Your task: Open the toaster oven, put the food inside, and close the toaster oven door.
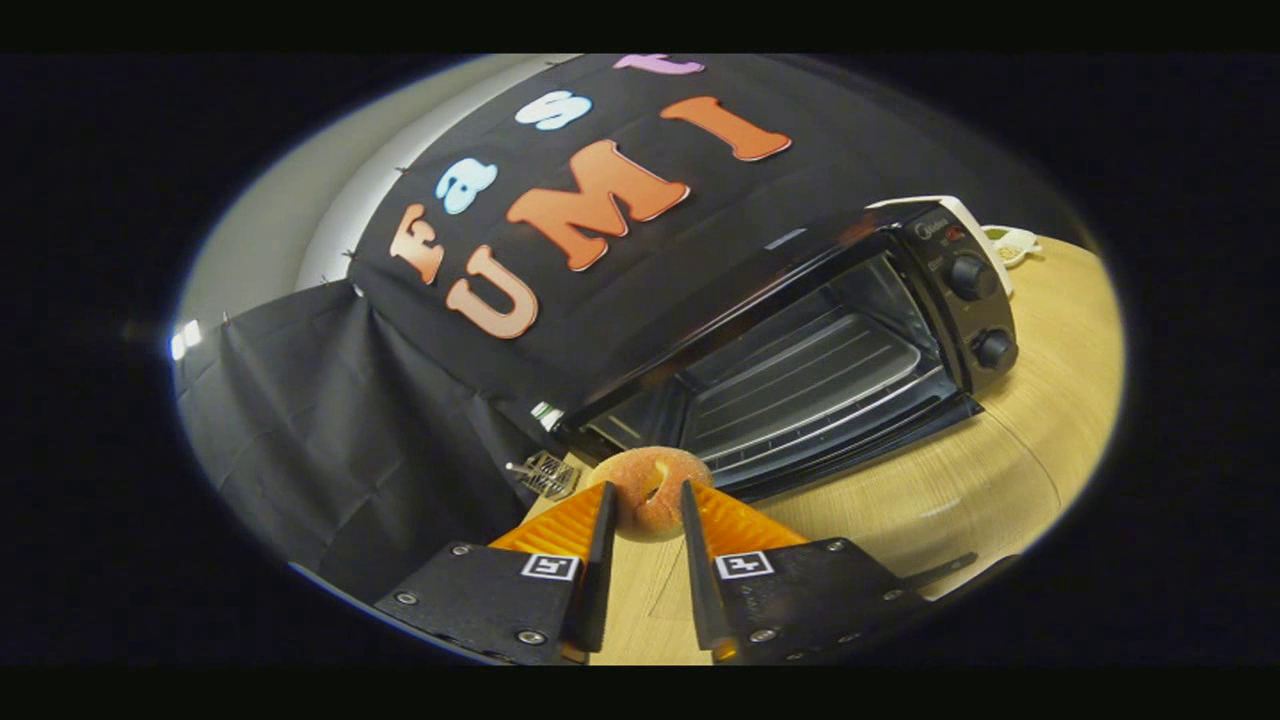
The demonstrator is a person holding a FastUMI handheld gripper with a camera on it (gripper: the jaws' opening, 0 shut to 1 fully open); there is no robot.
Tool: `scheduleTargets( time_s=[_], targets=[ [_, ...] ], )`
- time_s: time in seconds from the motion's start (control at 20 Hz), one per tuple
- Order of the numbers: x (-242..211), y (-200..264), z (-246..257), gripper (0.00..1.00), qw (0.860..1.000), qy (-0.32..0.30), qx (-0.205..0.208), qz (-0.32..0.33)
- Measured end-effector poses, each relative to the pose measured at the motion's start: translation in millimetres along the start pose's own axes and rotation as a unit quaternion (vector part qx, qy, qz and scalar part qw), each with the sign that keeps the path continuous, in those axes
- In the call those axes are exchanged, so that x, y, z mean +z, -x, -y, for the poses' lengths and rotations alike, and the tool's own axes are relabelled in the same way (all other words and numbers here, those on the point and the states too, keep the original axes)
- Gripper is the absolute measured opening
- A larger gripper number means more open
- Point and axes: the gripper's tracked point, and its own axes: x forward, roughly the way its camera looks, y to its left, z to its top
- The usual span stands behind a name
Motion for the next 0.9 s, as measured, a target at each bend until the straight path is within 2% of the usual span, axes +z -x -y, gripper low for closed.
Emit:
scheduleTargets(
  time_s=[0.2,0.4,0.85,0.9],
  targets=[
    [12.7,-22.7,17.1,0.35,0.999,-0.033,-0.035,0.021],
    [33.6,-42.9,25.0,0.35,0.996,-0.070,-0.045,0.042],
    [46.9,-74.3,52.9,0.35,0.991,-0.083,-0.082,0.067],
    [47.4,-75.9,55.6,0.39,0.991,-0.079,-0.090,0.068]
  ],
)
